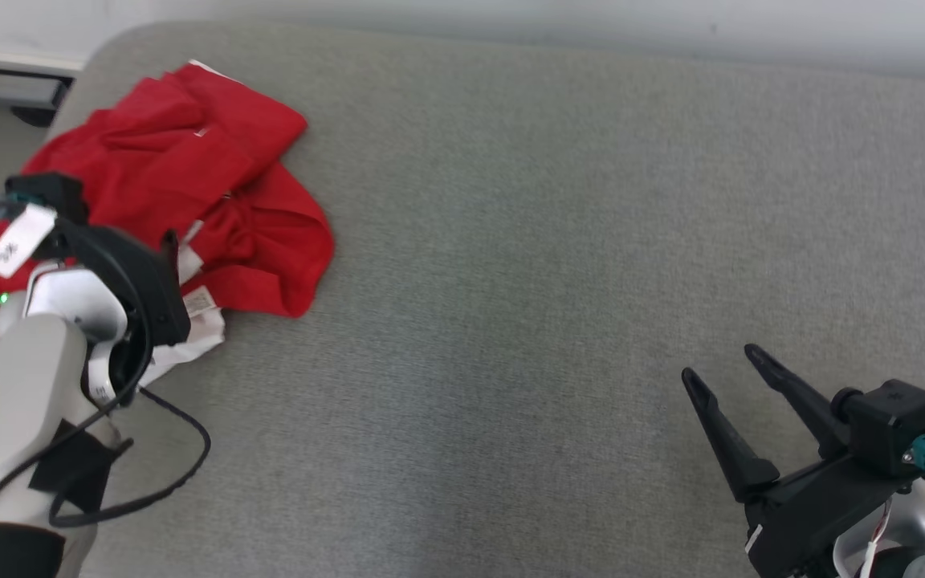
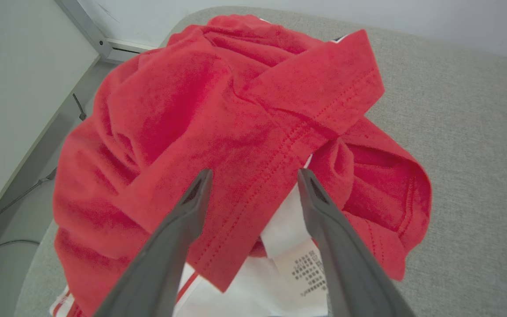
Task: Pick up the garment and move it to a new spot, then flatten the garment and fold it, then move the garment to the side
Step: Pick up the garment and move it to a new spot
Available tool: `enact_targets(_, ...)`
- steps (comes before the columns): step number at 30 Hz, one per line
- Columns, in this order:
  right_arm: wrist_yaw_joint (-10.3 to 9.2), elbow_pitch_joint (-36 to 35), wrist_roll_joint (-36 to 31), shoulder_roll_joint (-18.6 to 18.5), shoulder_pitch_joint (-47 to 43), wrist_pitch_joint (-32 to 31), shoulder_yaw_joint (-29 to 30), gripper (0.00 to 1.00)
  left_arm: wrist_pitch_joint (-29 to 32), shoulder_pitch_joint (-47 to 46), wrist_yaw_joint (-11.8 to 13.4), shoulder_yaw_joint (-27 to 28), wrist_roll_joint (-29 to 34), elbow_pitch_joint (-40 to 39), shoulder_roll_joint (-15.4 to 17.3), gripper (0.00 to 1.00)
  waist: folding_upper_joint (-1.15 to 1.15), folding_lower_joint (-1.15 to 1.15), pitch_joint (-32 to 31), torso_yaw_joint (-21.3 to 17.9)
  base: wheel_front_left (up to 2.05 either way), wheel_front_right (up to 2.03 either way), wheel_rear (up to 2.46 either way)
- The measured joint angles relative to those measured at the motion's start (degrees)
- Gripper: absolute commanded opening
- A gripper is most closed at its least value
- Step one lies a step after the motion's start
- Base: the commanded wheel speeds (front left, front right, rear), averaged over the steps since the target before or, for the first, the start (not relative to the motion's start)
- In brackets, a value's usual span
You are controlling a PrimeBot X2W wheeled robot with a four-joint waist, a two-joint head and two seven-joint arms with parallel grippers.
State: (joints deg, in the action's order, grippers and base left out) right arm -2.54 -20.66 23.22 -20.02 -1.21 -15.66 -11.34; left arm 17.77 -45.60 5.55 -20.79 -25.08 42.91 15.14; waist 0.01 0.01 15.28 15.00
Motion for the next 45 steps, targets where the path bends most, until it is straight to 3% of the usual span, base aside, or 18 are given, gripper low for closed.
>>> enact_targets(10, -0.47, -1.6, -0.1, -0.6, 1.7, -2.1, 0.8, 1.0, 3.4, -5.5, 0.6, -1.5, 3.0, 4.9, 0.6, 1.0, 0.0, 0.0, 5.6, -3.4, 0.0, 0.0, 0.0)
enact_targets(12, -0.48, -1.9, -0.1, -0.6, 1.9, -2.5, 1.0, 1.0, 3.4, -6.1, 0.7, -1.5, 3.6, 5.6, 0.7, 0.44, 0.0, -0.01, 6.1, -3.7, 0.0, 0.0, 0.0)
enact_targets(13, -0.48, -1.9, -0.1, -0.6, 1.9, -2.6, 1.0, 1.0, 3.4, -6.6, 0.7, -1.6, 3.7, 5.9, 0.7, 0.0, 0.0, 0.0, 6.3, -3.8, 0.0, 0.0, 0.0)
enact_targets(30, -0.73, 4.0, 1.3, 2.2, 4.2, -2.5, -0.6, 1.0, -0.2, -12.6, 0.9, -2.6, 6.2, 11.1, -1.2, 0.0, -0.01, -0.01, 0.7, -3.4, 0.0, 0.0, 0.0)
enact_targets(38, -1.0, 7.9, 2.5, 4.8, 4.1, -0.9, -1.1, 1.0, -4.3, -18.2, -1.1, -3.4, 6.3, 10.5, -5.6, 0.0, -0.01, -0.02, -4.7, -3.8, 0.0, 0.0, 0.0)
enact_targets(45, -1.07, 11.2, 3.3, 7.2, 4.1, 1.0, -1.8, 1.0, -8.9, -19.7, -4.5, -4.5, 5.7, 9.7, -11.1, 0.0, -0.01, -0.02, -10.1, -5.3, 0.0, 0.0, 0.0)
